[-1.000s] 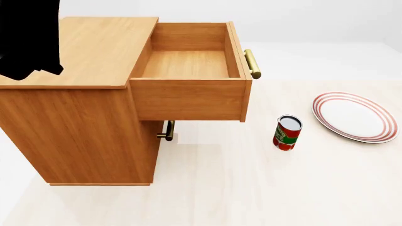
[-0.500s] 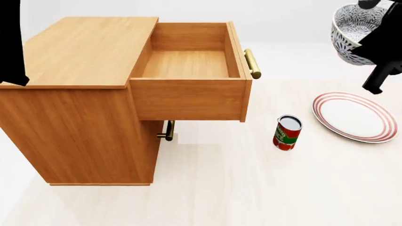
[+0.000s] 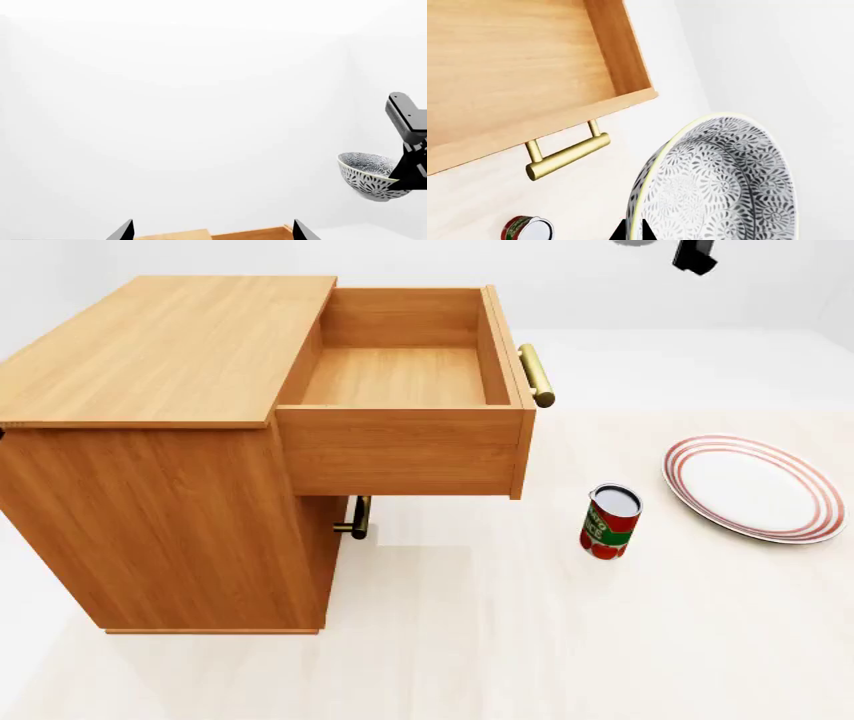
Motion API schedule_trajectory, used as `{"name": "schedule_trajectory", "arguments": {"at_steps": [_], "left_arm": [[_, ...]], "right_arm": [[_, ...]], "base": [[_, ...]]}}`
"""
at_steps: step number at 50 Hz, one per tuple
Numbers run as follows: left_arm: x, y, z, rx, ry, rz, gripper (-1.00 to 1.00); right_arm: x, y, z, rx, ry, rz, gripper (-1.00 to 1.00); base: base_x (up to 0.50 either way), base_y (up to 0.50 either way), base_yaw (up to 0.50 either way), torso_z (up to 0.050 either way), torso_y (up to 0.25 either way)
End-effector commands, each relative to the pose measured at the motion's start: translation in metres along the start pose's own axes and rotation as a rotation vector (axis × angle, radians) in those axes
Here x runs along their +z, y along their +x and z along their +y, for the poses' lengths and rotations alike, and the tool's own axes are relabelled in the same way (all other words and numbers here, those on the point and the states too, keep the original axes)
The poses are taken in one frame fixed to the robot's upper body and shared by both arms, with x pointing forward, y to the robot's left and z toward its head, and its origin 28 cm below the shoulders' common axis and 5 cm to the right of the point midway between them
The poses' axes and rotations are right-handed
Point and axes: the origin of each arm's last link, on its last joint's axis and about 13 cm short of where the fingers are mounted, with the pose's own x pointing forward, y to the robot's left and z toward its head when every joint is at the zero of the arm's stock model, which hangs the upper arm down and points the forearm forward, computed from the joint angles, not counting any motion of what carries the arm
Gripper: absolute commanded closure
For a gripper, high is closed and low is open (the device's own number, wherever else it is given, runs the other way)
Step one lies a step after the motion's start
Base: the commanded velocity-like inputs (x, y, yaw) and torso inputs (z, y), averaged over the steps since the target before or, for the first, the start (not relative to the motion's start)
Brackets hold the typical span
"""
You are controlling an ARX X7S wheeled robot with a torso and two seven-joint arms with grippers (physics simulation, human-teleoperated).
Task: Put the bowl in the top drawer of the cabinet.
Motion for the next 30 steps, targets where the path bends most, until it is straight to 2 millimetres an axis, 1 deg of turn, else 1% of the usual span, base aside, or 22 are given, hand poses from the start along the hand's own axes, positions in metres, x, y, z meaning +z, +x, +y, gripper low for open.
{"name": "schedule_trajectory", "arguments": {"at_steps": [1,4,6,10,17,21,26,30], "left_arm": [[0.0,-0.005,0.002,0.016,-0.001,-0.001,-1.0],[0.0,-0.007,0.002,0.02,-0.003,-0.001,-1.0],[0.0,-0.007,0.002,0.02,-0.004,-0.002,-1.0],[-0.003,-0.01,0.003,0.029,-0.007,0.007,-1.0],[-0.005,-0.01,0.005,0.034,-0.012,0.01,-1.0],[-0.006,-0.012,0.006,0.041,-0.014,0.012,-1.0],[-0.006,-0.017,0.005,0.045,-0.018,0.013,-1.0],[-0.002,-0.018,0.006,0.053,-0.011,0.011,-1.0]], "right_arm": [[0.04,0.003,-0.011,0.06,-0.116,-0.041,1.0],[0.05,0.005,-0.008,0.094,-0.148,-0.049,1.0],[0.053,0.007,-0.007,0.107,-0.155,-0.052,1.0],[0.068,0.011,-0.003,0.159,-0.197,-0.079,1.0],[0.088,0.007,0.0,0.192,-0.235,-0.133,1.0],[0.099,0.014,0.008,0.23,-0.267,-0.167,1.0],[0.109,0.021,0.015,0.273,-0.284,-0.214,1.0],[0.112,0.028,0.02,0.316,-0.284,-0.237,1.0]], "base": [[0.0,0.0,0.0,0.0,0.0],[0.0,0.0,0.0,0.0,0.003],[0.0,0.0,0.0,0.0,0.0],[0.0,0.0,0.0,0.0,0.0],[0.0,0.0,0.0,0.0,0.0],[0.0,0.0,0.0,0.0,0.0],[0.0,0.0,0.0,0.0,0.0],[0.0,0.0,0.0,0.0,0.0]]}}
